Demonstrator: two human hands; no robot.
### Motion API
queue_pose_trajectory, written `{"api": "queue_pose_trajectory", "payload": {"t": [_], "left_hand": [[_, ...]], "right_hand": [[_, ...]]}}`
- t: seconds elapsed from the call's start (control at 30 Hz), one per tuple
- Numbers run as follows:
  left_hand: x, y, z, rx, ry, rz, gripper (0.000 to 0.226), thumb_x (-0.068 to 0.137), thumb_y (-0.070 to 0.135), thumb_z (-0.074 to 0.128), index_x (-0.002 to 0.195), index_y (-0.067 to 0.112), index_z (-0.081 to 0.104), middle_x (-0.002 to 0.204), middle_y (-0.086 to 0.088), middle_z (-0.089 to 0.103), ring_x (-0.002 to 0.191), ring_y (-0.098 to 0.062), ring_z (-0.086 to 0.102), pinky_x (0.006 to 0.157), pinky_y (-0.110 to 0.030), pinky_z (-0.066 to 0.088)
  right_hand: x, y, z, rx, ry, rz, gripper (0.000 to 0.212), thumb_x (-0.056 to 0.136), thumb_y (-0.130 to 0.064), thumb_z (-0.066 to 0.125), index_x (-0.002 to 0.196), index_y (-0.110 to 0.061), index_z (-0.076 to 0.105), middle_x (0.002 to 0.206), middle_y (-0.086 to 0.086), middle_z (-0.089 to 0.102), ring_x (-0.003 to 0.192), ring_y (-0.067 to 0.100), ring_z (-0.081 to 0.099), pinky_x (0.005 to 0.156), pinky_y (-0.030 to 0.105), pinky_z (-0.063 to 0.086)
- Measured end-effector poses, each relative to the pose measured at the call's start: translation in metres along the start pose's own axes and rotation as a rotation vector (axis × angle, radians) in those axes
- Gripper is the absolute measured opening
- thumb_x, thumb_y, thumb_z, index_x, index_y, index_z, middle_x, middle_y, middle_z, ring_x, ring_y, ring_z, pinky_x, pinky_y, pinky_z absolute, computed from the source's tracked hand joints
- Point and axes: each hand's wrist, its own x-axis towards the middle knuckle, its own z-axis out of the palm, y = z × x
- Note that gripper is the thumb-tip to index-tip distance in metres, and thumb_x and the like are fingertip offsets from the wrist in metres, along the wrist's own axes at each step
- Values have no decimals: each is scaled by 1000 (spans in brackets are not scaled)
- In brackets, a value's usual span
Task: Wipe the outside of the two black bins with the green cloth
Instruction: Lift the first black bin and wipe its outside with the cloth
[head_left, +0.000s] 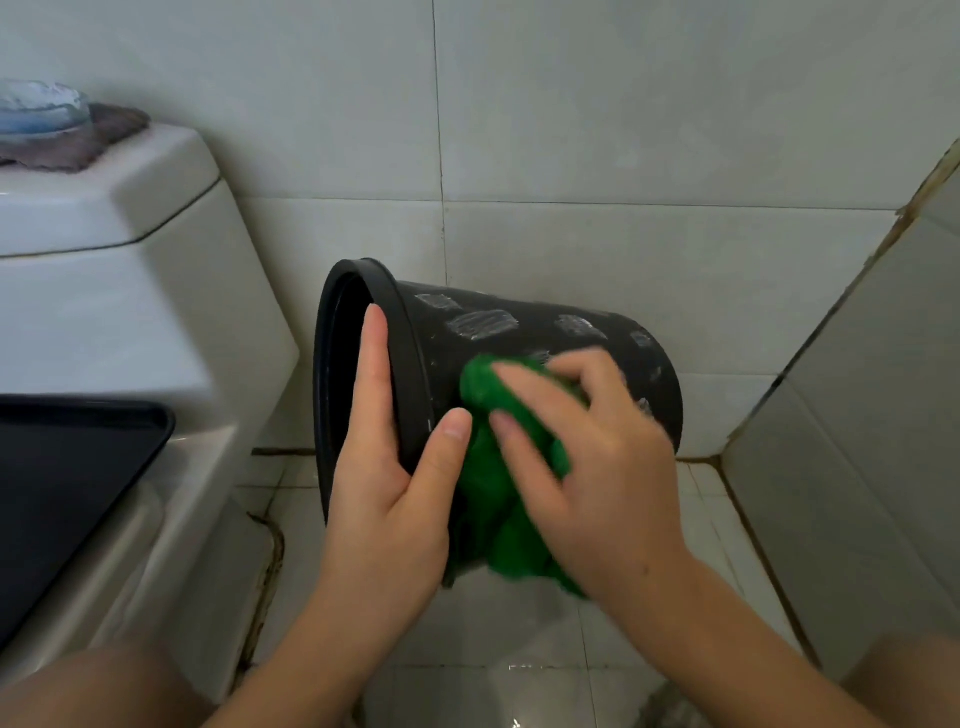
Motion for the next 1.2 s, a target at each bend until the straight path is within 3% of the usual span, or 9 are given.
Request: {"api": "queue_pose_trajectory", "payload": {"t": [0.17, 0.23, 0.37, 0.5, 0.67, 0.87, 1.03, 1.13, 1.2], "left_hand": [[11, -4, -12, -67, 93, -70, 75, 84, 23, 52, 153, 32, 23, 141, 20, 50, 125, 5, 50, 103, -19, 42], [14, -4, -14, -75, 109, -80, 74, 84, 23, 52, 152, 33, 22, 144, 19, 48, 130, 1, 48, 112, -32, 37], [13, -1, -15, -63, 124, -71, 74, 85, 22, 51, 152, 34, 21, 146, 18, 46, 131, 0, 46, 113, -38, 36], [13, -6, -18, -92, 171, -143, 74, 83, 27, 52, 152, 36, 25, 142, 19, 51, 127, 1, 51, 112, -36, 38], [11, -4, -14, -83, 156, -137, 74, 85, 26, 51, 152, 37, 22, 138, 21, 53, 125, 2, 52, 109, -31, 40], [11, -5, -19, -41, 172, -92, 73, 87, 29, 49, 153, 37, 20, 146, 19, 45, 128, 4, 47, 111, -32, 39], [-1, -4, -7, 52, 31, -8, 67, 89, 21, 47, 143, 45, 17, 151, 17, 37, 131, 10, 42, 103, -9, 36], [-3, -7, -7, 56, 14, 0, 65, 88, 23, 47, 141, 49, 19, 151, 12, 40, 133, 4, 43, 107, -18, 37], [-1, -7, -8, 26, 39, -26, 66, 87, 24, 47, 142, 48, 20, 146, 15, 46, 126, 8, 48, 100, -12, 41]], "right_hand": [[-22, 0, 7, -20, -23, -220, 27, 98, -30, 55, 123, -21, 59, 98, 7, 63, 78, 15, 59, 59, 25, 53], [-8, 9, 9, -23, 49, -104, 28, 96, -30, 56, 119, -17, 67, 96, 6, 62, 78, 11, 57, 61, 20, 49], [-6, 8, 10, -75, 79, 18, 31, 95, -31, 55, 117, -15, 70, 97, 4, 59, 78, 8, 53, 59, 17, 43], [-30, -9, 15, -45, -24, -215, 25, 99, -30, 53, 121, -20, 61, 97, 8, 63, 75, 18, 60, 55, 26, 51], [-5, 8, 14, -68, 67, -41, 29, 96, -29, 56, 116, -14, 69, 97, 5, 60, 76, 12, 57, 57, 22, 50], [-31, -13, 21, -21, -48, -209, 25, 99, -30, 51, 121, -19, 58, 97, 9, 63, 74, 19, 61, 55, 28, 53], [15, 6, 9, -17, 19, 69, 32, 94, -35, 52, 116, -20, 70, 94, -2, 57, 74, 7, 54, 59, 23, 48], [-2, -9, 9, 11, -11, 18, 29, 94, -30, 53, 114, -16, 70, 94, 1, 55, 73, 10, 54, 59, 22, 47], [-16, -19, 10, 86, -62, -34, 28, 96, -28, 53, 114, -14, 70, 96, 3, 56, 75, 11, 55, 60, 23, 50]]}}
